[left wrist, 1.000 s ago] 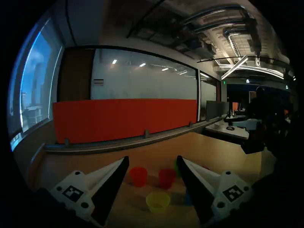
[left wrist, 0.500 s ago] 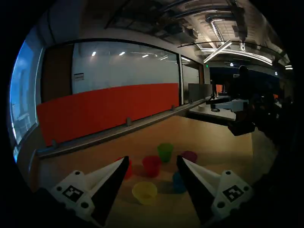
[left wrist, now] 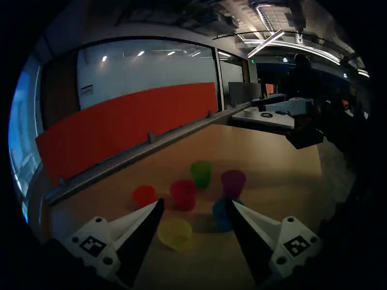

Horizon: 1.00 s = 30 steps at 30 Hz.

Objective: Pour water

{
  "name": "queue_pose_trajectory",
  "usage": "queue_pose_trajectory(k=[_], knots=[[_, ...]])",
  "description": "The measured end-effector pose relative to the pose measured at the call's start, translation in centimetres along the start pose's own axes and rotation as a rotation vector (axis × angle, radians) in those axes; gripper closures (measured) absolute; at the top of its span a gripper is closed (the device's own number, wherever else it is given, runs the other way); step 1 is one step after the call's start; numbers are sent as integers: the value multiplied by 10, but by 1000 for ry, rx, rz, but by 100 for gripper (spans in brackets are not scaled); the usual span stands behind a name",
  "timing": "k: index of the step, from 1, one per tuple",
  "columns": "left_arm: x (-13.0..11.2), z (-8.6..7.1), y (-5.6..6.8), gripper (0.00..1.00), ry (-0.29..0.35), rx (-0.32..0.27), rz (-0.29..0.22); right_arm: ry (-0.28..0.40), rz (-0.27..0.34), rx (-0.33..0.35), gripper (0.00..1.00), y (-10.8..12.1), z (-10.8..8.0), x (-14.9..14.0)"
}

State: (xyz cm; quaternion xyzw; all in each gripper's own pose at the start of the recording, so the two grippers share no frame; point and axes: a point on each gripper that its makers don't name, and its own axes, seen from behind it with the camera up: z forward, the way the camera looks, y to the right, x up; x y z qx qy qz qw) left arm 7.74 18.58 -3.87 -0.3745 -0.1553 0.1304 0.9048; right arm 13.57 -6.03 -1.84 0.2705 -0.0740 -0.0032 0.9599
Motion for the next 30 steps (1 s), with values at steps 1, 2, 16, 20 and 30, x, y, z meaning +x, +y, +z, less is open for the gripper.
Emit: queue_pose_trajectory(k=[1,2,16,20,30], knots=[[-2,2,2,7,-7,-7,2,-1,0,0,0,0,0,-1],[-4,4,5,7,-14,-14,4,-2,1,0,1,0,1,-1],[-34,26,27,7,-95,-66,35,-7,11,-4,0,3,4,-5],[-41,31,31,7,-109,-76,36,-8,14,-6,1,4,4,-6],[-51,42,47,7,-134,-119,30,-12,19,-9,1,6,5,-10]])
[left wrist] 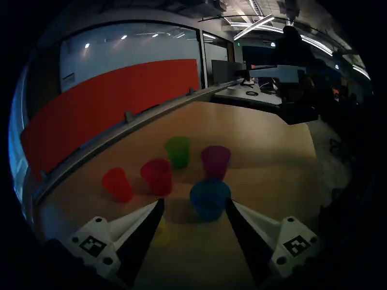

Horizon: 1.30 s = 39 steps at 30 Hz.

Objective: Pour water

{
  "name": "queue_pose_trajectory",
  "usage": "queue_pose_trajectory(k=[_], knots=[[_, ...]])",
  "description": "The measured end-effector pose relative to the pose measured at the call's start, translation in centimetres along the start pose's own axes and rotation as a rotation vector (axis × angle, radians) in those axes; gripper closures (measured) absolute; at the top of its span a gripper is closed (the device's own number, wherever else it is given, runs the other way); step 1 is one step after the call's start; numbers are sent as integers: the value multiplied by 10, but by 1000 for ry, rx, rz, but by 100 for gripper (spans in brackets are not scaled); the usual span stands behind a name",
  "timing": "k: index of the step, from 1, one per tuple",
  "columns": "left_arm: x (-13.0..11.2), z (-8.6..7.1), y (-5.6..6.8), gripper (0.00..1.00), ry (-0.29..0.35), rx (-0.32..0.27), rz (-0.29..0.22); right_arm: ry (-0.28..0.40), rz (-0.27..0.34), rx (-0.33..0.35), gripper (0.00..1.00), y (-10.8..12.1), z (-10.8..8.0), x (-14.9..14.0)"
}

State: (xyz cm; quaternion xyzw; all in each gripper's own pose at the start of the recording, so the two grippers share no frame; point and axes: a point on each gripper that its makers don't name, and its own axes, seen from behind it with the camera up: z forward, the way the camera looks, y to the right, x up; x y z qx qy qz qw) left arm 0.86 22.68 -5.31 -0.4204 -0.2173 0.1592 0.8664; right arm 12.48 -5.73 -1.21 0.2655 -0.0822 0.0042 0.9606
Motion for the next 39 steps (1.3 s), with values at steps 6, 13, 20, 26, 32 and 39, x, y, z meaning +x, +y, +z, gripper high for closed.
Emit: queue_pose_trajectory(k=[6,13,20,26,32,39], knots=[[-7,10,11,7,-21,-34,4,-1,-2,0,0,0,1,0],[-17,26,18,7,-49,-58,7,-4,-2,1,0,2,2,-1],[-25,44,23,7,-78,-76,4,-9,4,0,0,8,4,-7],[-35,58,23,7,-110,-84,9,-9,9,-3,0,14,6,-11],[-43,74,28,7,-133,-102,5,-15,18,-8,0,19,9,-15],[-45,89,31,8,-144,-111,9,-18,23,-8,0,22,10,-19]])
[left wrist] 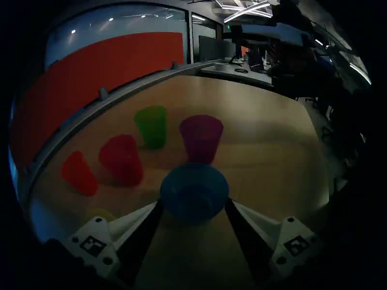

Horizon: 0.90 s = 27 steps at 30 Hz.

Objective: Pour water

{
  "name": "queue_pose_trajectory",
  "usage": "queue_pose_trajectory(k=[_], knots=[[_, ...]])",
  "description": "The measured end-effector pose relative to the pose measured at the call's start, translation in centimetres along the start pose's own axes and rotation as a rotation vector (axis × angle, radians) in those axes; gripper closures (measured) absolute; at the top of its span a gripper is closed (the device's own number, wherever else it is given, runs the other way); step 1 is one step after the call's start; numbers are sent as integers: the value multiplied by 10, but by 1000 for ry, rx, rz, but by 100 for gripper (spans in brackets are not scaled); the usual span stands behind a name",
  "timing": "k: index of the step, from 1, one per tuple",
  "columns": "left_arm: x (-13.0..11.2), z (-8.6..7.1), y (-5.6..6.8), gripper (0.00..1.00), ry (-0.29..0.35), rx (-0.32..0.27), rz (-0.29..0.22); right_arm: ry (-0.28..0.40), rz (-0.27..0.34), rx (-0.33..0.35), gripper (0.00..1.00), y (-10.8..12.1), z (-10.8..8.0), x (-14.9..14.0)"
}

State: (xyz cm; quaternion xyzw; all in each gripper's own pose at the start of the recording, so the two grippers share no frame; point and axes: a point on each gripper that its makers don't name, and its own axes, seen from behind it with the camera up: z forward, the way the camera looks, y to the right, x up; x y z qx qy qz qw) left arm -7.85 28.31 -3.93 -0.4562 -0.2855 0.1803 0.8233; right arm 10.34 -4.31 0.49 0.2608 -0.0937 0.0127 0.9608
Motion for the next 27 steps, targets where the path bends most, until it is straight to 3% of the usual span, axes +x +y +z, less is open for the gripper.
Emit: queue_pose_trajectory(k=[14,27], knots=[[5,13,1,14,0,2,10,-2,0,-4,1,4,0,-2],[7,9,7,15,-1,-23,4,-2,5,-2,0,5,0,-2]])
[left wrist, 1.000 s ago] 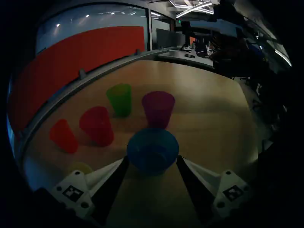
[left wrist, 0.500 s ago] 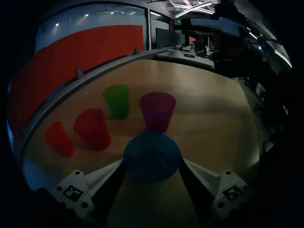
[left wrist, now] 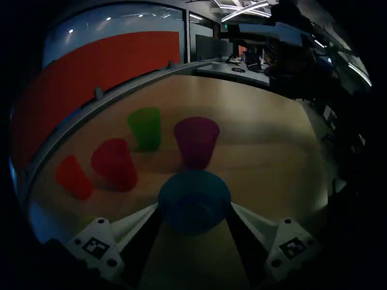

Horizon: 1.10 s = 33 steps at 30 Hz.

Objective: Pour water

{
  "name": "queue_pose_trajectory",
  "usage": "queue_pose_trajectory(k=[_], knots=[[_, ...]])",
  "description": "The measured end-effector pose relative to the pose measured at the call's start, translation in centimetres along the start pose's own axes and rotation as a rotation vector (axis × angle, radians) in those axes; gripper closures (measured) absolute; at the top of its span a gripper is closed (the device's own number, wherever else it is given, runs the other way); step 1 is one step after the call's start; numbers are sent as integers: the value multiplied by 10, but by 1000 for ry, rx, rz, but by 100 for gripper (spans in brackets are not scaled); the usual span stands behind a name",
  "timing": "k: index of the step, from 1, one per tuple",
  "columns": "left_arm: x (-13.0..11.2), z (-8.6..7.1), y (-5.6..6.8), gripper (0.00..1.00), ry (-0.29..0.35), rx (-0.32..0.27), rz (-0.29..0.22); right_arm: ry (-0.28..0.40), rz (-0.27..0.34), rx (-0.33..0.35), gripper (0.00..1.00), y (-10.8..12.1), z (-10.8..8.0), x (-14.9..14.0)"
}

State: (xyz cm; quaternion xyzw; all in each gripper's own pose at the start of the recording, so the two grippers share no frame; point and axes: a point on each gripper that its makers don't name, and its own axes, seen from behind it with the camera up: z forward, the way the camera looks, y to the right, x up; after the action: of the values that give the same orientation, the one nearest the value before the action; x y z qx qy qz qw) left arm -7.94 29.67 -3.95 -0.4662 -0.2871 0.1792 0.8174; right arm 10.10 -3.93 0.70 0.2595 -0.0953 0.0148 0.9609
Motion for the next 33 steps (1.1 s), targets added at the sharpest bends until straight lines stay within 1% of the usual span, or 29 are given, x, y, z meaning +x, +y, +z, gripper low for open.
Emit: queue_pose_trajectory(k=[8,14,17,24,33], knots=[[14,-14,0,15,39,0,-5,0,-3,2,1,-2,0,2],[28,-31,-3,15,92,14,-17,1,-6,7,0,-7,2,4],[35,-41,-8,15,119,28,-26,-1,-8,11,0,-10,3,5],[58,-66,-24,15,199,72,-48,1,-21,19,0,-17,5,10],[90,-103,-41,15,304,126,-46,-2,-33,22,0,-21,8,13]])
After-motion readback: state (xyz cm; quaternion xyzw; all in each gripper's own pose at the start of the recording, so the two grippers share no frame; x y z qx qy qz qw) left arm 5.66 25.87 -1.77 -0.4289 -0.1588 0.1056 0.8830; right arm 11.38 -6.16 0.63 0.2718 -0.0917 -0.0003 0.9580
